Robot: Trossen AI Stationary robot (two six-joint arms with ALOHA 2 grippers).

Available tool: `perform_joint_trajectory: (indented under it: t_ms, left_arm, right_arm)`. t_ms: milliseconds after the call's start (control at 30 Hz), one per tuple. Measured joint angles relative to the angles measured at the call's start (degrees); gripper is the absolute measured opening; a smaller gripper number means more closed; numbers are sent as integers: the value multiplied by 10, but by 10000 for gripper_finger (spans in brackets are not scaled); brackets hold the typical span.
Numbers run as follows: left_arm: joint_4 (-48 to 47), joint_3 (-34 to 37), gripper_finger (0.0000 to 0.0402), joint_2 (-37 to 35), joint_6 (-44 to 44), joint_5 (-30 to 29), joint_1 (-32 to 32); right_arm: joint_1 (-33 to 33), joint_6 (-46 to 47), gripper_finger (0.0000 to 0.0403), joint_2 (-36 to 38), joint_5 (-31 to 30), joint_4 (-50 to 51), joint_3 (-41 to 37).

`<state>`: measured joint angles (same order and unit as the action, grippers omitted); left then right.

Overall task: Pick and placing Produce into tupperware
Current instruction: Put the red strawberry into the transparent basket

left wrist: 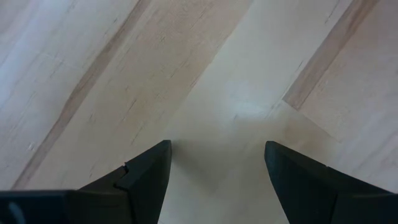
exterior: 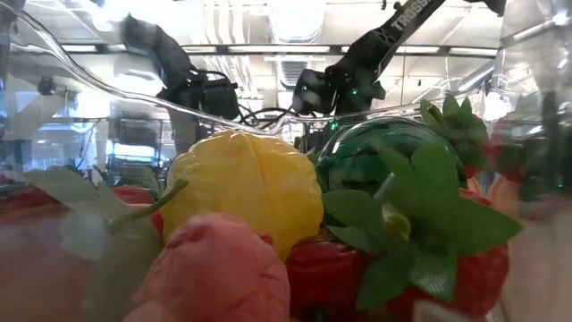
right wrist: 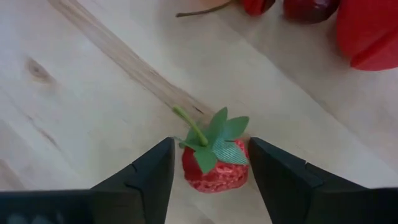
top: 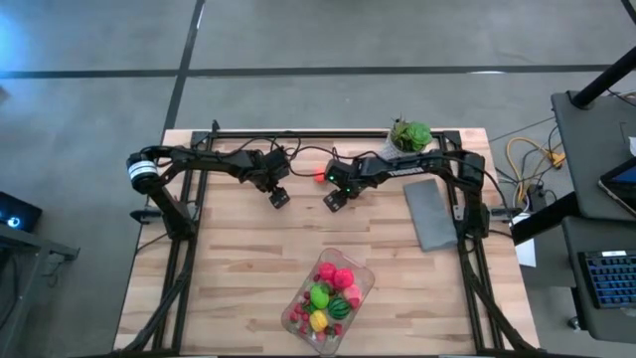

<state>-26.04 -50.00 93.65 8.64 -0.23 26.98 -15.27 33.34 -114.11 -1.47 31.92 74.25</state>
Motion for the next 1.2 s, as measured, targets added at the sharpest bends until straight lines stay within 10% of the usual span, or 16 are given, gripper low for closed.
perform_joint_trajectory:
  t_ms: [733,1200]
  left_arm:
    - [0,0,245,0,0,0,0]
    - [18,3,245,0,0,7,-8]
  right_arm:
    - [6,4,147,8,28,47,40]
    - [99,37,144,186,78,87,44]
